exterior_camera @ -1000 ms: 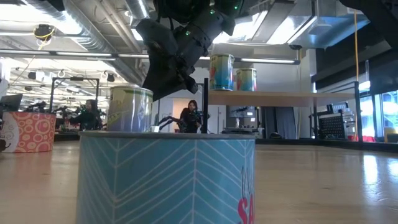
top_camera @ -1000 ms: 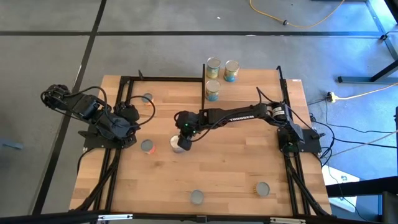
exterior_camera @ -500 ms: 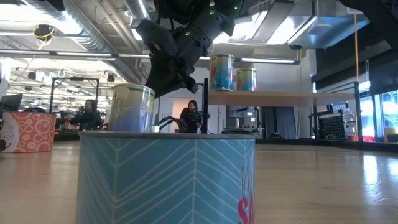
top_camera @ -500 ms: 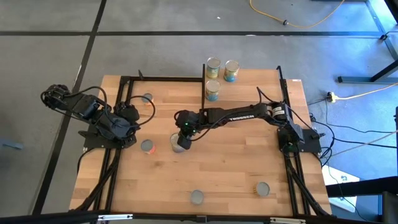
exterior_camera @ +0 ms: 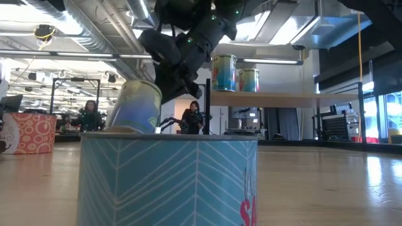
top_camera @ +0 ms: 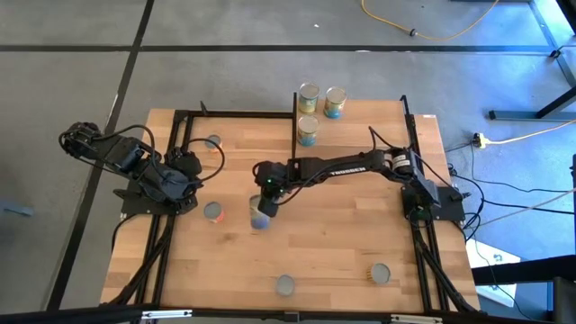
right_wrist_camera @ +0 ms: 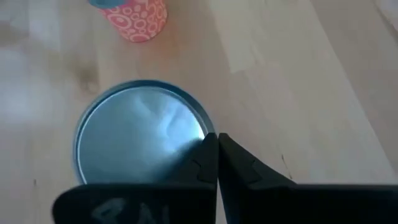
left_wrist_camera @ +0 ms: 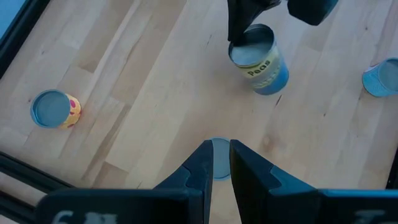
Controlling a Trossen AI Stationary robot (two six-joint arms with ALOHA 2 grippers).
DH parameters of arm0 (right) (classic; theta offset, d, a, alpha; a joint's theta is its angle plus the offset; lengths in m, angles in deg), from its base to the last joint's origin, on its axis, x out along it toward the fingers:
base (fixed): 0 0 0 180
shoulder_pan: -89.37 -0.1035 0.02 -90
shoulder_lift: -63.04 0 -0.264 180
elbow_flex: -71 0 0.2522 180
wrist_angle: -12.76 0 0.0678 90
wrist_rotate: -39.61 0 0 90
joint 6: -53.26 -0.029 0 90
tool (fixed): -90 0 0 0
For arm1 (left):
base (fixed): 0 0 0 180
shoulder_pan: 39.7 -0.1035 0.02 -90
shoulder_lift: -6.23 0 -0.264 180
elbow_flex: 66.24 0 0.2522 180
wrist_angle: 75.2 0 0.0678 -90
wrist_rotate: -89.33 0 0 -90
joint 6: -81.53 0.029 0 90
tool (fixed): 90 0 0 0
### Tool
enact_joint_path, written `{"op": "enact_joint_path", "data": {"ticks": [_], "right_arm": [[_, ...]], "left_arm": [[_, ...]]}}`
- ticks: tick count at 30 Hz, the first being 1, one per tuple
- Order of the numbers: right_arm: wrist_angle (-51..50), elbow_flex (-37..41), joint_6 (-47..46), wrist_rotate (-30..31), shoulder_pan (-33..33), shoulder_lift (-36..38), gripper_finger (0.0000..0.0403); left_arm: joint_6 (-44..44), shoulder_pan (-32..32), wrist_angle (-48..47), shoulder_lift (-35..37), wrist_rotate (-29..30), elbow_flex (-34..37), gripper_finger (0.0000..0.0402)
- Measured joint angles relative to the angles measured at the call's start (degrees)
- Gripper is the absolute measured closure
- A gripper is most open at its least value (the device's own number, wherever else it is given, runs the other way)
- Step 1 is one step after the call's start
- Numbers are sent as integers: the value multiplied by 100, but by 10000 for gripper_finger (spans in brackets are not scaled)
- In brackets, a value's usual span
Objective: Pick and place cans onto a shelf
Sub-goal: Put the canned peas on the shelf
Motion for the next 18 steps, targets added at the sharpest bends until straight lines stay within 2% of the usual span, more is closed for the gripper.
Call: {"op": "enact_joint_path", "data": {"ticks": [18], "right_arm": [[-67, -118, 25, -3, -45, 9, 402]], "left_arm": [[0, 2, 45, 0, -2, 0, 354]]}}
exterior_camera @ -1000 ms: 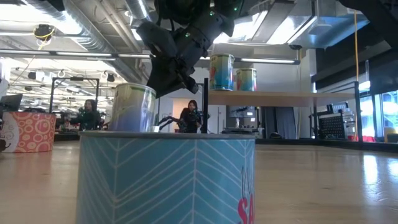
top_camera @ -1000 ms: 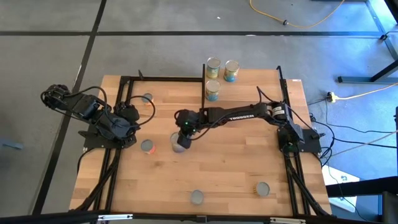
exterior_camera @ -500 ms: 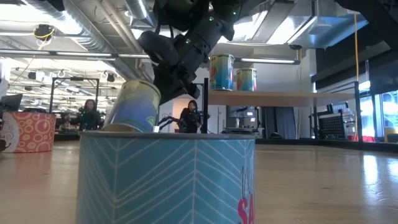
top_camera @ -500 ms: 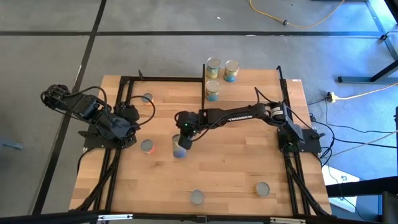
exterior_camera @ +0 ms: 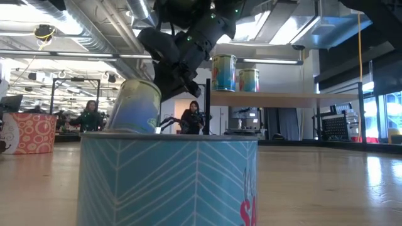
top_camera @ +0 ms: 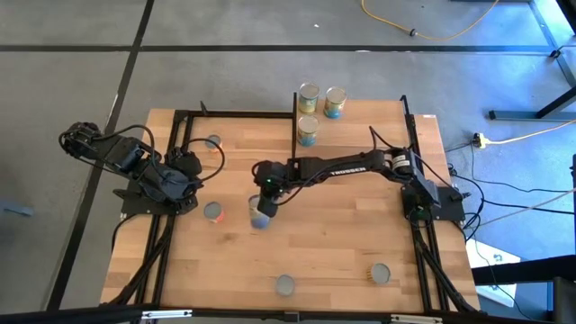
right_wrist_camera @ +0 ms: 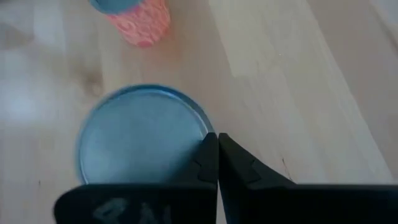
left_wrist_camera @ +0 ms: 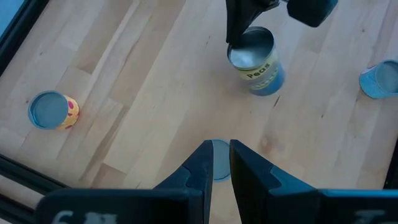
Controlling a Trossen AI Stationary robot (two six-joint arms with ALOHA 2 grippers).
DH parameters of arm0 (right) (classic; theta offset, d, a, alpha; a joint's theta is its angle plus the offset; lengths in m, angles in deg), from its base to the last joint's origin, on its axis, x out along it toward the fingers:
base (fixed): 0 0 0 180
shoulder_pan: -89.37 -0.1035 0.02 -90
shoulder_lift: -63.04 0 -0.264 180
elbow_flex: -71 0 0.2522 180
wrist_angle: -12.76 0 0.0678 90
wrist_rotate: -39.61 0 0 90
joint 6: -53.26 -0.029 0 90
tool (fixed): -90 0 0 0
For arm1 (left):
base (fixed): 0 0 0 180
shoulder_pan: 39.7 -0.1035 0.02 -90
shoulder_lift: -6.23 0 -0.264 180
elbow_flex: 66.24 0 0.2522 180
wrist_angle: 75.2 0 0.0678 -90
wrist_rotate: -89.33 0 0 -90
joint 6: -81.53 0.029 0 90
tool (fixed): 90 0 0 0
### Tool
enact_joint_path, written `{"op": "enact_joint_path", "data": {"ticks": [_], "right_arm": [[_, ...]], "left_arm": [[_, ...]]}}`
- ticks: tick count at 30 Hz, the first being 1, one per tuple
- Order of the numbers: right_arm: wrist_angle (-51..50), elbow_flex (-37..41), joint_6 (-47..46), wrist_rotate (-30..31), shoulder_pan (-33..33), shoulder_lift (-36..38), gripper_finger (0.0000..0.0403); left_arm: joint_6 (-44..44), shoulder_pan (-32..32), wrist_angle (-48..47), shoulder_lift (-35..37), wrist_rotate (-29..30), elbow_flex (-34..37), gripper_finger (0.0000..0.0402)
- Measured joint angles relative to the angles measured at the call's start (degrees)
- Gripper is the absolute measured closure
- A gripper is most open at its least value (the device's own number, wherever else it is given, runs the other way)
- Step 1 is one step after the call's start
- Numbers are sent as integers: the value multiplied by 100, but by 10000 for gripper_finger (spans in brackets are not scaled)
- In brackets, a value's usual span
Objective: Pick and place cans onto a shelf
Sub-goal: Put the canned peas on the shelf
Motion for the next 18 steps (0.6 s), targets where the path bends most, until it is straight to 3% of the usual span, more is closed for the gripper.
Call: {"op": "enact_joint_path", "data": {"ticks": [18], "right_arm": [[-358, -361, 380, 54, -5, 22, 403]], "left_arm": [[28, 0, -2, 0, 0, 0, 354]]}}
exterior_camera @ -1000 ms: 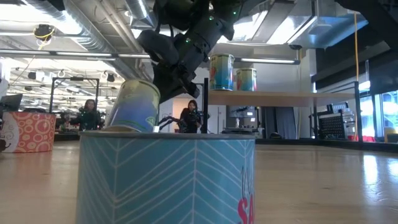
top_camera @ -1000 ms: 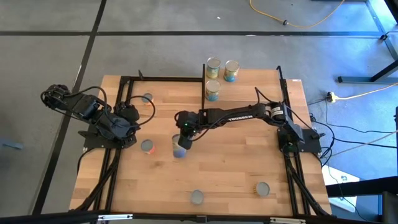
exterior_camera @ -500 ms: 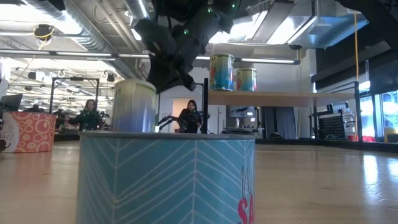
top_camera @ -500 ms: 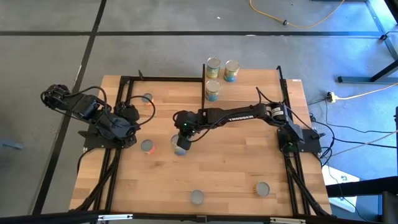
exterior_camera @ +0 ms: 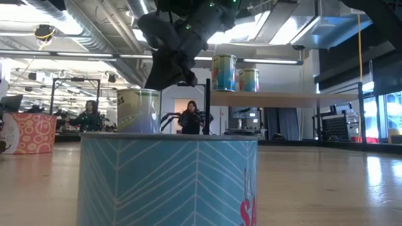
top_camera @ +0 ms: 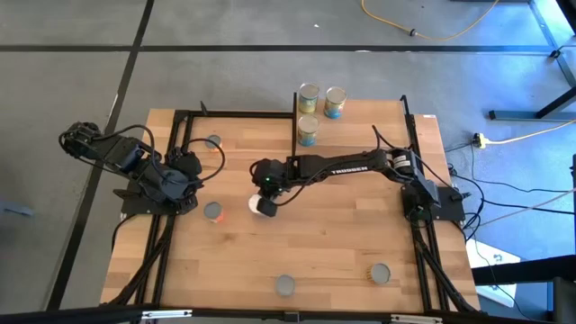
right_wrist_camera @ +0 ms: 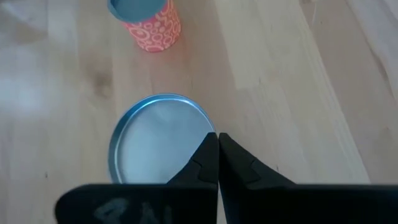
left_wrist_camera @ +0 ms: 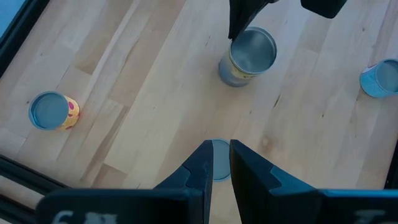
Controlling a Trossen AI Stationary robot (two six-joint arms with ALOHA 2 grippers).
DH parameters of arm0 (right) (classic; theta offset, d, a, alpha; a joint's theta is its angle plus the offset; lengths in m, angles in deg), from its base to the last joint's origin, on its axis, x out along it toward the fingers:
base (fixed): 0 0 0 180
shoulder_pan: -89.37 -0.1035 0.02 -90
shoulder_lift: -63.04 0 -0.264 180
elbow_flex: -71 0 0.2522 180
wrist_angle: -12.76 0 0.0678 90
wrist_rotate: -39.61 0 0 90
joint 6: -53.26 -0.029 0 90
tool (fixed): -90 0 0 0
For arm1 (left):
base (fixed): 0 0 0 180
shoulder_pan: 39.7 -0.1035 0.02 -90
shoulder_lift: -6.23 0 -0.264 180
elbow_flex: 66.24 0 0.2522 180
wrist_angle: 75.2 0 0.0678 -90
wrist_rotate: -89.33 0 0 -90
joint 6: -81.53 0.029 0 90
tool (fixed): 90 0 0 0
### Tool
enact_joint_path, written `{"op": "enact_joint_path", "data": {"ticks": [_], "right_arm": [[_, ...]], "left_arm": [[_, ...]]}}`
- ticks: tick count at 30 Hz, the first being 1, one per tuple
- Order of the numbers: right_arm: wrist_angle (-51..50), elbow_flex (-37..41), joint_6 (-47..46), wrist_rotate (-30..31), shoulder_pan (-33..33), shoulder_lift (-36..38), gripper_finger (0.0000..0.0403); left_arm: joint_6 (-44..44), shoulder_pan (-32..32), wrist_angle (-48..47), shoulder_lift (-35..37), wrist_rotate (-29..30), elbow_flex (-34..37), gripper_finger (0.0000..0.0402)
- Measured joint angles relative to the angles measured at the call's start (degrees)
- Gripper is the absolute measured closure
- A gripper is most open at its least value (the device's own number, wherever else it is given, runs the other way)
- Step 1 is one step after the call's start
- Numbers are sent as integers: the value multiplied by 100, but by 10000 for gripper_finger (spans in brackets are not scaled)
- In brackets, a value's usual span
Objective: Pick and place cans onto a shelf
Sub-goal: Put the canned peas on the shelf
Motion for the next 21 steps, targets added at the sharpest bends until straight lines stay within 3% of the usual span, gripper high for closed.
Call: {"op": "enact_joint_path", "data": {"ticks": [21], "right_arm": [[-131, -2, 46, 2, 125, 0, 390]], "left_arm": [[-2, 0, 0, 0, 0, 0, 354]]}}
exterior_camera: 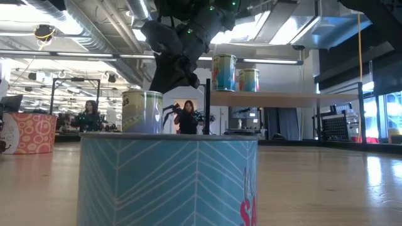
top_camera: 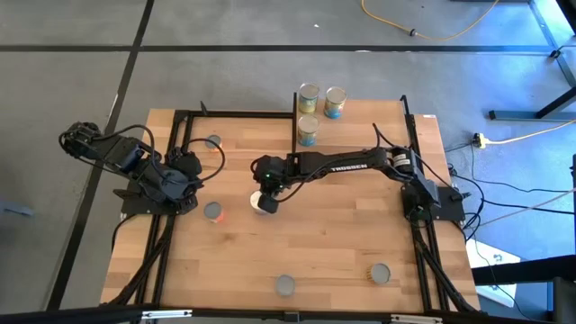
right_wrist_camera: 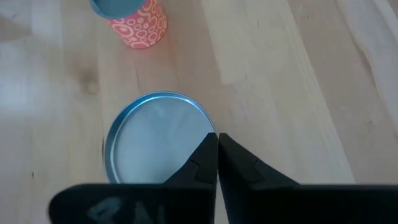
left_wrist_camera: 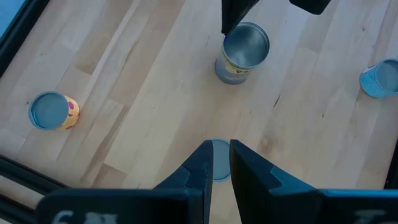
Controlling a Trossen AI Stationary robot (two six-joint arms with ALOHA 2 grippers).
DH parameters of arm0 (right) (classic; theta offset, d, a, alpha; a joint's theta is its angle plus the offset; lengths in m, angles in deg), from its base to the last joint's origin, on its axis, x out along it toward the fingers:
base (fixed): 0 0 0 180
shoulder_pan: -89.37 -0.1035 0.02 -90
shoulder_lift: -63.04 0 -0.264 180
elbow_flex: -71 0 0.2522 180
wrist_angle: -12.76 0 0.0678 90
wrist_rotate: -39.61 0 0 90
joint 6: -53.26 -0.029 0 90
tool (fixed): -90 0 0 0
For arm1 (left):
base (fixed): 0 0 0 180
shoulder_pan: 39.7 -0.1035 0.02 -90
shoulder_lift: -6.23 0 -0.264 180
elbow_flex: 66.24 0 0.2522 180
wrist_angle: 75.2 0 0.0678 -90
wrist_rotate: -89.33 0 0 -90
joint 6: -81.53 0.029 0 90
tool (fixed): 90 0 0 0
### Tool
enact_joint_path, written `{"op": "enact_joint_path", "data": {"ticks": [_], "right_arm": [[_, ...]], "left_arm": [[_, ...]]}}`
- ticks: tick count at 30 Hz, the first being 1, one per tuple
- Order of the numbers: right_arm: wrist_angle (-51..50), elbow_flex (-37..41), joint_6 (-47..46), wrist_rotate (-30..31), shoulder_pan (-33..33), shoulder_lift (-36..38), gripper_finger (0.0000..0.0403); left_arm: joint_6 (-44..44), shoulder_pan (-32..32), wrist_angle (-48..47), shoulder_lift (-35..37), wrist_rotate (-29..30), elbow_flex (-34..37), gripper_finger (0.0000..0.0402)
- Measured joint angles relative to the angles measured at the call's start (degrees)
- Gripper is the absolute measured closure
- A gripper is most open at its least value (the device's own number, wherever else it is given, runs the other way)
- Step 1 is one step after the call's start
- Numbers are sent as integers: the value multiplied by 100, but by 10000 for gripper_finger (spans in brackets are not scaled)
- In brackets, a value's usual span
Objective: Pick and place cans onto a shelf
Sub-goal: Put the canned peas on the shelf
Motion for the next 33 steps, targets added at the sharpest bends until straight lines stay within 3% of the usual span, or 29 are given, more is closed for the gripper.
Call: {"op": "enact_joint_path", "data": {"ticks": [11, 19, 25, 33], "right_arm": [[4, 0, 10, 38, 0, 0, 353], [-260, -55, 240, -434, 0, 16, 338], [-1480, -909, 709, -254, 32, 39, 338], [-1770, -1631, 184, -506, 64, 57, 338]], "left_arm": [[-2, 0, 0, 0, 0, 0, 354], [-2, -1, 0, 0, 0, 0, 354], [-2, -2, 0, 1, 2, 0, 354], [-2, 0, 4, 0, 4, 0, 354]]}}
